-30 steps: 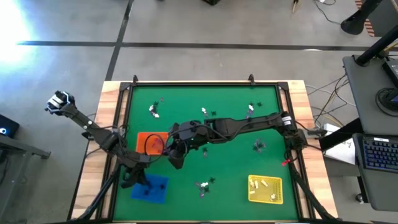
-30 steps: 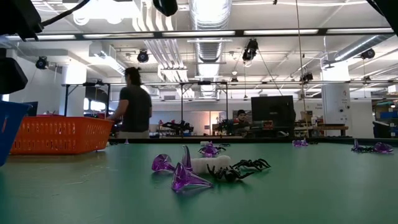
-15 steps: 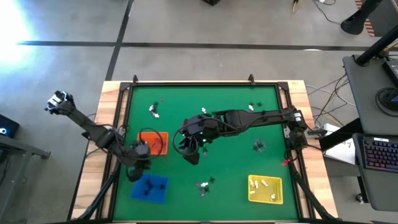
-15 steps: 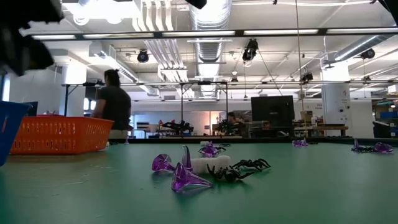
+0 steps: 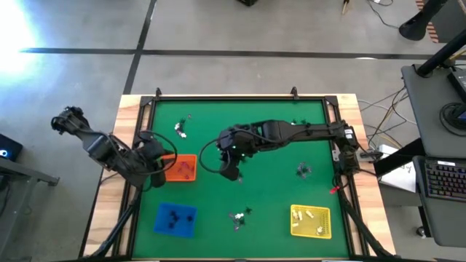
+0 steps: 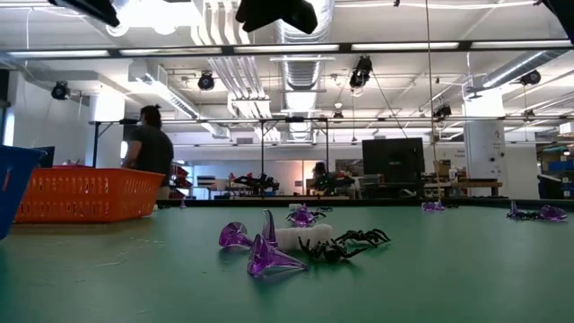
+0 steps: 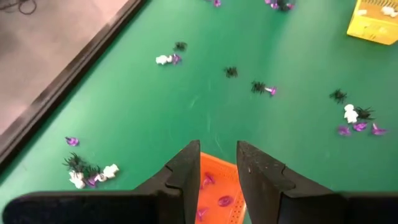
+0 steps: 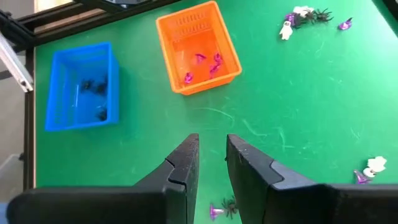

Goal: Sort Halloween decoration
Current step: Put the violet witch hat toy into the orange bin

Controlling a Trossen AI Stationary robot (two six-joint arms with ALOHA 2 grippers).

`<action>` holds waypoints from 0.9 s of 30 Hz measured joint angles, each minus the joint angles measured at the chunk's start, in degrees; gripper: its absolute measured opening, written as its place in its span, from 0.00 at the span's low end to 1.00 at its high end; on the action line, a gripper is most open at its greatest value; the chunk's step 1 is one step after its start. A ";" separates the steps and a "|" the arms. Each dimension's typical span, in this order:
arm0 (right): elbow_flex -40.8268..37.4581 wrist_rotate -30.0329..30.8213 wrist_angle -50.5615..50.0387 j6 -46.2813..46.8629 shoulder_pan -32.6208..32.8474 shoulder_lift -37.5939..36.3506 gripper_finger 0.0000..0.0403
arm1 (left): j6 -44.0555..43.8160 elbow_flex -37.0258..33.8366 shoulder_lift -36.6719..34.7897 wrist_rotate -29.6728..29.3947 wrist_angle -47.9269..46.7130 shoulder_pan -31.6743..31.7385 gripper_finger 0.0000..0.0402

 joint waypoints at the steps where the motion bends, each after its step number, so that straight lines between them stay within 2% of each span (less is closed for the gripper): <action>1: 0.00 0.00 0.03 0.00 -0.10 0.00 0.18 | 0.55 0.97 0.41 0.01 -0.41 0.00 0.21; 6: -0.32 -0.06 0.10 -0.24 -0.15 0.00 0.18 | 3.72 3.64 2.80 -0.40 -3.36 0.00 0.21; 9: -0.74 -0.21 0.09 -4.32 -0.15 0.04 0.18 | 4.00 4.22 4.38 -3.41 -4.17 0.00 0.21; 18: -1.64 -0.37 0.75 -9.37 -2.02 0.07 0.18 | 2.58 6.42 7.31 -21.52 -4.66 0.80 0.19; 22: -1.64 -0.43 0.82 -12.67 -4.04 0.07 0.18 | 1.24 5.98 6.35 -21.37 -6.12 4.15 0.19; 27: -1.64 -2.49 0.94 -15.92 -6.66 0.09 0.18 | -0.06 5.96 5.11 -19.90 -10.45 11.61 0.19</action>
